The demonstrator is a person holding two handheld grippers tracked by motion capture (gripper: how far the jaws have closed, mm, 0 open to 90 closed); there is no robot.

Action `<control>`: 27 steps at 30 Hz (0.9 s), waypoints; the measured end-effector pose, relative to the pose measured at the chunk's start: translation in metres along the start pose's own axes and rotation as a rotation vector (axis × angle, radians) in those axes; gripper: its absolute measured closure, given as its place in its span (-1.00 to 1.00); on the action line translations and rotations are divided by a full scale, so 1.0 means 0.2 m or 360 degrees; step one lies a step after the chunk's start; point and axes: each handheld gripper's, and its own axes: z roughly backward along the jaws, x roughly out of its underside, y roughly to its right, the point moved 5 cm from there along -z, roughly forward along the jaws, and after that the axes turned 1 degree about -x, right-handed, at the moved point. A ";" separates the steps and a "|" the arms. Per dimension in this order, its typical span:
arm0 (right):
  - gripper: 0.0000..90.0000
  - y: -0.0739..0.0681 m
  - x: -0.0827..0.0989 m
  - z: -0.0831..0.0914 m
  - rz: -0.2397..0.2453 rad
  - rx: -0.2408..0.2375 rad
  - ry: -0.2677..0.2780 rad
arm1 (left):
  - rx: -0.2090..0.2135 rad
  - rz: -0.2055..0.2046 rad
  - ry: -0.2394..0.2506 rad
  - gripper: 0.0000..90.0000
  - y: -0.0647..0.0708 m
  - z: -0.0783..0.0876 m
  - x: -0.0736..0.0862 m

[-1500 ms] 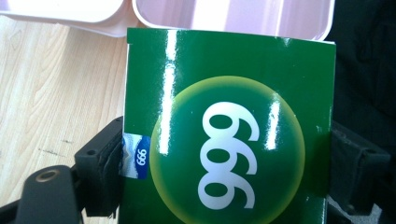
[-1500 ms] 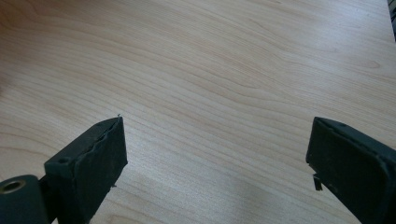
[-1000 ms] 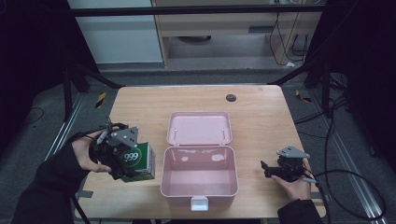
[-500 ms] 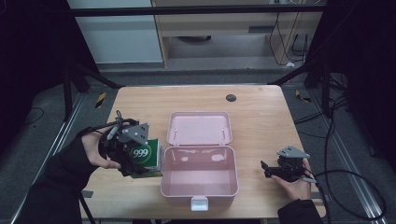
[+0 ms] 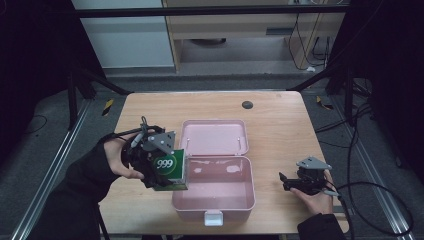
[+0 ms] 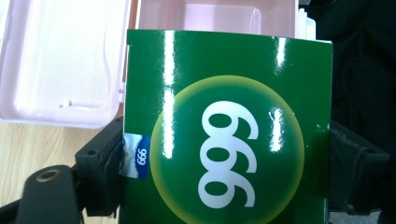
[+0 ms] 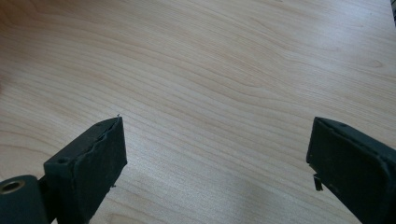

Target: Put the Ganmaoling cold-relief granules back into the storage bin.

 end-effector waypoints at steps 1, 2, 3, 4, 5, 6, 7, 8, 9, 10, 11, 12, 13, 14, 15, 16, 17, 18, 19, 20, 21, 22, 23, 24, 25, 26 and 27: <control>-0.89 0.00 0.00 0.00 0.0000 0.0000 0.0000 | -0.0004 0.0006 0.0016 -0.67 0.00 -0.01 -0.01; -0.89 0.00 0.00 0.00 0.0003 0.0000 0.0001 | -0.0007 0.0065 0.0061 -0.67 0.02 -0.04 -0.03; -0.89 0.00 0.00 0.00 0.0003 0.0000 0.0001 | -0.0007 0.0065 0.0061 -0.67 0.02 -0.04 -0.03; -0.89 0.00 0.00 0.00 0.0003 0.0000 0.0001 | -0.0005 0.0032 0.0045 -0.67 0.01 -0.05 -0.04; -0.89 0.00 0.00 0.00 0.0003 0.0000 0.0003 | 0.0002 0.0028 0.0041 -0.67 0.01 -0.06 -0.04; -0.89 0.00 0.00 0.00 0.0007 0.0001 0.0003 | 0.0003 -0.0003 0.0022 -0.67 0.01 -0.06 -0.05; -0.89 0.00 0.00 0.00 0.0005 0.0000 0.0005 | 0.0006 0.0000 0.0031 -0.67 0.01 -0.07 -0.06; -0.89 0.00 0.00 0.00 0.0003 -0.0001 0.0007 | 0.0006 -0.0002 0.0023 -0.67 0.01 -0.08 -0.06; -0.89 0.00 0.00 0.00 0.0002 -0.0001 0.0007 | 0.0009 -0.0012 0.0026 -0.67 0.01 -0.09 -0.07; -0.89 0.00 0.00 0.00 0.0003 -0.0001 0.0007 | 0.0010 -0.0011 0.0016 -0.67 0.01 -0.10 -0.07; -0.89 0.00 0.00 0.00 0.0004 -0.0002 0.0007 | 0.0009 -0.0018 0.0019 -0.67 0.01 -0.11 -0.08; -0.89 0.00 0.00 0.00 0.0006 0.0000 0.0005 | 0.0010 -0.0041 0.0011 -0.67 0.01 -0.11 -0.09; -0.89 0.00 0.00 0.00 0.0006 -0.0001 0.0005 | 0.0015 -0.0040 0.0012 -0.67 0.01 -0.12 -0.10; -0.89 0.00 0.00 0.00 0.0006 -0.0002 0.0005 | 0.0018 -0.0049 0.0017 -0.67 0.01 -0.13 -0.11; -0.89 0.00 0.00 0.00 0.0006 -0.0003 0.0005 | 0.0018 -0.0047 0.0014 -0.67 0.02 -0.14 -0.11; -0.89 0.00 0.00 0.00 0.0003 -0.0005 0.0006 | 0.0017 -0.0062 0.0010 -0.67 0.02 -0.15 -0.12; -0.89 0.00 0.00 0.00 0.0003 -0.0005 0.0006 | 0.0020 -0.0058 0.0008 -0.67 0.02 -0.15 -0.12; -0.89 0.00 0.00 0.00 0.0001 -0.0005 0.0007 | 0.0023 -0.0065 0.0007 -0.67 0.02 -0.16 -0.12; -0.89 0.00 0.00 0.00 0.0003 -0.0006 0.0007 | 0.0025 -0.0069 -0.0002 -0.67 0.02 -0.17 -0.12; -0.88 0.00 0.00 0.00 0.0002 -0.0006 0.0008 | 0.0024 -0.0069 0.0003 -0.67 0.02 -0.18 -0.13; -0.88 0.00 0.00 0.00 0.0003 -0.0006 0.0008 | 0.0023 -0.0080 0.0006 -0.67 0.01 -0.18 -0.13; -0.88 0.00 0.00 0.00 0.0003 -0.0007 0.0006 | 0.0024 -0.0078 0.0003 -0.67 0.01 -0.19 -0.13; -0.88 0.00 0.00 0.00 0.0006 -0.0008 0.0006 | 0.0025 -0.0091 -0.0010 -0.67 0.01 -0.20 -0.13; -0.89 0.00 0.00 0.00 0.0008 -0.0008 0.0004 | 0.0026 -0.0089 -0.0004 -0.67 0.01 -0.21 -0.14; -0.89 0.00 0.00 0.00 0.0008 -0.0008 0.0004 | 0.0029 -0.0075 -0.0002 -0.67 0.01 -0.22 -0.14; -0.88 0.00 0.00 0.00 0.0008 -0.0009 0.0002 | 0.0030 -0.0088 -0.0006 -0.67 0.01 -0.23 -0.14; -0.88 0.00 0.00 0.00 0.0009 -0.0009 0.0002 | 0.0035 -0.0073 -0.0005 -0.67 0.02 -0.24 -0.14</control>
